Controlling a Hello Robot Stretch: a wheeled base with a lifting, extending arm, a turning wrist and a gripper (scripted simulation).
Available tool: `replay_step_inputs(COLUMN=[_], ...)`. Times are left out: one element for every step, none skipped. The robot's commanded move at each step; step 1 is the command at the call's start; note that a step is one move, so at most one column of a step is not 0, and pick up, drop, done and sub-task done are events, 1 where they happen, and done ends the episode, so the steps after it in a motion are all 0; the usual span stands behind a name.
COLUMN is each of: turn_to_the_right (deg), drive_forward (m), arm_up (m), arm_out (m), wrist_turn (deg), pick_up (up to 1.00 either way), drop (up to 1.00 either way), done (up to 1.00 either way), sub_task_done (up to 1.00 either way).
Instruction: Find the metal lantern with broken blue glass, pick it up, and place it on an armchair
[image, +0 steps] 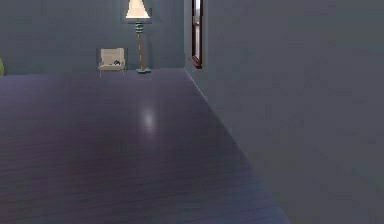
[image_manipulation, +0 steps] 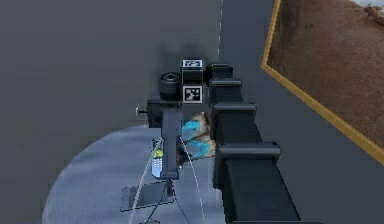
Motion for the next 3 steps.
replay_step_inputs(turn_to_the_right=[0.0, 0.0, 0.0], drive_forward=[0.0, 0.0, 0.0], arm_up=[0.0, 0.0, 0.0], arm_out=[0.0, 0.0, 0.0], wrist_turn=[45.0, 45.0, 45.0], pick_up=[0.0, 0.0, 0.0], drop=[0.0, 0.0, 0.0], done=[0.0, 0.0, 0.0], sub_task_done=[0.0, 0.0, 0.0])
